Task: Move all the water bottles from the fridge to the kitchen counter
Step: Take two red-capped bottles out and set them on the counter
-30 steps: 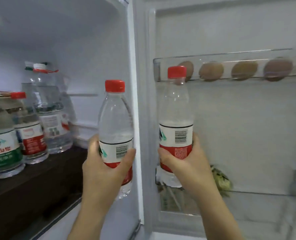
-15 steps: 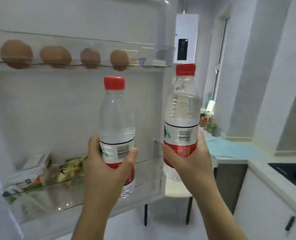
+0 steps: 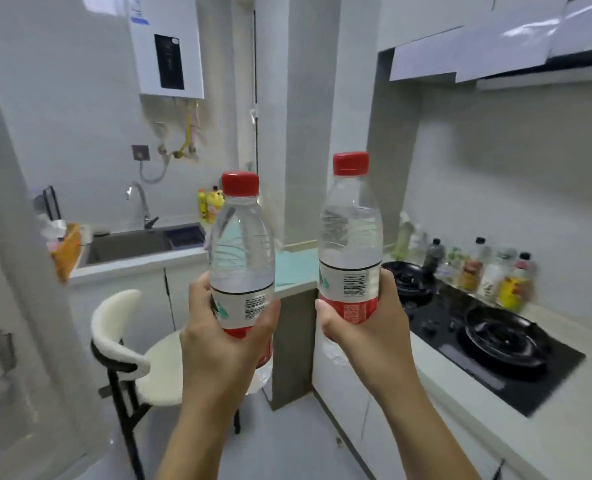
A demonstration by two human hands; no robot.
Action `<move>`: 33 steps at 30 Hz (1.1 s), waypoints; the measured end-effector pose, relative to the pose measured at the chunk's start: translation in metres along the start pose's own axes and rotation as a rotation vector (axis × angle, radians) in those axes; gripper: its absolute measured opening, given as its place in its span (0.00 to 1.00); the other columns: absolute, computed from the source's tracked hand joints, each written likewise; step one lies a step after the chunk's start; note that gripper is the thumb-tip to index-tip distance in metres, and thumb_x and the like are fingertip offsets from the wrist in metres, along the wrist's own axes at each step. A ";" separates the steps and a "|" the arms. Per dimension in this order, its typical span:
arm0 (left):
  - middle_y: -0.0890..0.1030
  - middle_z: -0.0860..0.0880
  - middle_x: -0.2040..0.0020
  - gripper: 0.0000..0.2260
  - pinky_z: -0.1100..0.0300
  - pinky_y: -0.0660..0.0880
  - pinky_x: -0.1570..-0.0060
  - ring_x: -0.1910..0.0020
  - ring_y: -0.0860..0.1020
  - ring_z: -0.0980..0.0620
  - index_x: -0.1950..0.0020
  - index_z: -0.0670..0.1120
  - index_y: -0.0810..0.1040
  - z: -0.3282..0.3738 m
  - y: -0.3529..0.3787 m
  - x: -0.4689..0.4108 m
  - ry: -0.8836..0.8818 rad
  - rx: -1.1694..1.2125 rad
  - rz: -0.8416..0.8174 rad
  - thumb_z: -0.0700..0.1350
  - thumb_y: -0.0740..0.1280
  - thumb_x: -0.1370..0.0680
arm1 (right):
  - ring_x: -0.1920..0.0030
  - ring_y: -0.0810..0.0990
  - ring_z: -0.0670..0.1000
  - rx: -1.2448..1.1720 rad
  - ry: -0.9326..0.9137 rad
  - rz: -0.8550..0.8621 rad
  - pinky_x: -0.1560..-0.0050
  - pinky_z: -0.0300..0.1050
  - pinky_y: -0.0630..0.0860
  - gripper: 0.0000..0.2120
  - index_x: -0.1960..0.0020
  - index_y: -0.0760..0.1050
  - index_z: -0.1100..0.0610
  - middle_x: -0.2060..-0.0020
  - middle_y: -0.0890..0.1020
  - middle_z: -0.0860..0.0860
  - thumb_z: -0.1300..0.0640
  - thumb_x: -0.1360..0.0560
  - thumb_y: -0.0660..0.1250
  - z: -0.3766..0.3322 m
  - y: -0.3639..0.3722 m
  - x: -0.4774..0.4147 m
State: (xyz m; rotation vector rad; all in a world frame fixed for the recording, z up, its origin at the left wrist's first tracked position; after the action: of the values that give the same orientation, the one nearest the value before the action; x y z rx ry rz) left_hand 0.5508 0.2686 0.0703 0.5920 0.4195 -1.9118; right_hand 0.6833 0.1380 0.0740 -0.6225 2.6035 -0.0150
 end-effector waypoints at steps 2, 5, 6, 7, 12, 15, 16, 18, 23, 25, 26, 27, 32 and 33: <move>0.79 0.66 0.52 0.27 0.74 0.74 0.61 0.53 0.80 0.64 0.43 0.63 0.69 -0.011 0.034 -0.008 -0.007 0.045 -0.065 0.66 0.71 0.38 | 0.56 0.81 0.38 0.017 0.027 0.076 0.57 0.38 0.80 0.26 0.43 0.69 0.44 0.56 0.80 0.33 0.54 0.35 0.78 0.015 -0.022 -0.012; 0.79 0.67 0.51 0.24 0.74 0.74 0.60 0.52 0.79 0.64 0.45 0.65 0.68 -0.027 0.085 -0.021 -0.012 0.099 -0.175 0.65 0.71 0.38 | 0.56 0.80 0.34 0.064 0.036 0.181 0.62 0.30 0.77 0.24 0.46 0.69 0.42 0.57 0.80 0.32 0.56 0.34 0.78 0.034 -0.049 -0.032; 0.78 0.67 0.51 0.24 0.73 0.74 0.60 0.52 0.79 0.64 0.45 0.66 0.68 -0.033 0.102 -0.026 -0.016 0.117 -0.209 0.65 0.71 0.38 | 0.57 0.80 0.33 0.082 0.036 0.218 0.64 0.28 0.75 0.24 0.46 0.69 0.42 0.58 0.81 0.35 0.57 0.34 0.78 0.040 -0.057 -0.039; 0.79 0.67 0.51 0.24 0.73 0.74 0.60 0.52 0.79 0.64 0.44 0.65 0.68 -0.039 0.117 -0.031 -0.019 0.133 -0.246 0.65 0.71 0.37 | 0.57 0.80 0.34 0.099 0.037 0.255 0.65 0.27 0.74 0.25 0.45 0.69 0.42 0.58 0.82 0.38 0.58 0.33 0.78 0.046 -0.064 -0.046; 0.80 0.65 0.58 0.23 0.73 0.74 0.67 0.59 0.79 0.65 0.47 0.63 0.68 -0.051 0.195 -0.053 -0.019 0.212 -0.438 0.51 0.78 0.32 | 0.59 0.82 0.39 0.191 0.027 0.445 0.63 0.29 0.75 0.28 0.41 0.70 0.47 0.55 0.83 0.43 0.56 0.35 0.79 0.078 -0.096 -0.082; 0.79 0.67 0.58 0.24 0.74 0.73 0.66 0.59 0.79 0.66 0.47 0.63 0.68 -0.059 0.240 -0.054 -0.013 0.238 -0.531 0.45 0.77 0.31 | 0.68 0.80 0.49 0.244 0.056 0.525 0.68 0.39 0.75 0.27 0.43 0.68 0.47 0.61 0.82 0.51 0.50 0.37 0.78 0.099 -0.119 -0.093; 0.79 0.68 0.57 0.24 0.74 0.74 0.65 0.59 0.79 0.65 0.46 0.63 0.68 -0.061 0.254 -0.051 -0.025 0.252 -0.563 0.44 0.77 0.31 | 0.69 0.80 0.50 0.265 0.071 0.551 0.69 0.39 0.74 0.27 0.43 0.68 0.47 0.62 0.82 0.52 0.50 0.36 0.79 0.105 -0.128 -0.094; 0.79 0.68 0.56 0.25 0.73 0.74 0.66 0.60 0.80 0.64 0.46 0.63 0.68 -0.065 0.280 -0.045 -0.054 0.288 -0.624 0.42 0.78 0.32 | 0.66 0.81 0.46 0.315 0.093 0.618 0.68 0.34 0.75 0.27 0.43 0.69 0.49 0.61 0.82 0.49 0.53 0.35 0.80 0.114 -0.148 -0.095; 0.80 0.64 0.54 0.26 0.73 0.74 0.61 0.56 0.80 0.62 0.45 0.63 0.70 -0.067 0.350 -0.024 -0.087 0.334 -0.721 0.43 0.78 0.33 | 0.56 0.80 0.35 0.365 0.126 0.744 0.64 0.27 0.74 0.27 0.43 0.70 0.48 0.55 0.81 0.41 0.56 0.35 0.80 0.135 -0.207 -0.098; 0.80 0.64 0.53 0.26 0.73 0.75 0.59 0.54 0.80 0.63 0.44 0.62 0.70 -0.066 0.381 -0.013 -0.104 0.355 -0.764 0.43 0.78 0.33 | 0.56 0.80 0.37 0.368 0.142 0.786 0.64 0.26 0.74 0.27 0.42 0.69 0.48 0.54 0.81 0.42 0.55 0.35 0.80 0.147 -0.235 -0.100; 0.80 0.64 0.53 0.26 0.71 0.76 0.59 0.54 0.80 0.62 0.43 0.61 0.70 -0.067 0.398 -0.006 -0.114 0.362 -0.784 0.43 0.78 0.33 | 0.55 0.81 0.38 0.367 0.144 0.805 0.64 0.26 0.73 0.27 0.42 0.69 0.49 0.53 0.81 0.42 0.55 0.35 0.80 0.153 -0.250 -0.102; 0.80 0.63 0.52 0.26 0.70 0.76 0.59 0.54 0.80 0.62 0.43 0.61 0.70 -0.068 0.415 0.002 -0.128 0.366 -0.800 0.43 0.78 0.33 | 0.54 0.80 0.38 0.366 0.146 0.822 0.64 0.25 0.73 0.28 0.41 0.69 0.49 0.52 0.80 0.41 0.55 0.35 0.80 0.160 -0.266 -0.103; 0.81 0.58 0.51 0.25 0.63 0.76 0.54 0.52 0.81 0.60 0.43 0.58 0.73 -0.075 0.500 0.045 -0.224 0.377 -0.852 0.41 0.78 0.33 | 0.52 0.81 0.40 0.367 0.206 0.881 0.60 0.26 0.74 0.28 0.41 0.71 0.48 0.51 0.82 0.42 0.55 0.36 0.80 0.201 -0.353 -0.110; 0.81 0.57 0.49 0.25 0.63 0.76 0.54 0.51 0.81 0.59 0.42 0.58 0.73 -0.077 0.516 0.055 -0.243 0.375 -0.856 0.41 0.78 0.33 | 0.52 0.81 0.40 0.371 0.221 0.894 0.60 0.26 0.74 0.28 0.41 0.71 0.50 0.50 0.82 0.43 0.54 0.36 0.80 0.211 -0.370 -0.110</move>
State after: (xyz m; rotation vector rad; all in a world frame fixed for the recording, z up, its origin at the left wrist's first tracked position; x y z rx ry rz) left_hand 1.0224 0.0650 -0.0355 0.4334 0.1531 -2.8858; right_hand 1.0204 -0.1274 -0.0247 0.7162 2.7448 -0.2836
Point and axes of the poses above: each hand's wrist, its own x-axis away from the middle knuckle, its own y-axis out of the palm, z = x × y, the point moved 3 cm from there along -x, towards the middle knuckle
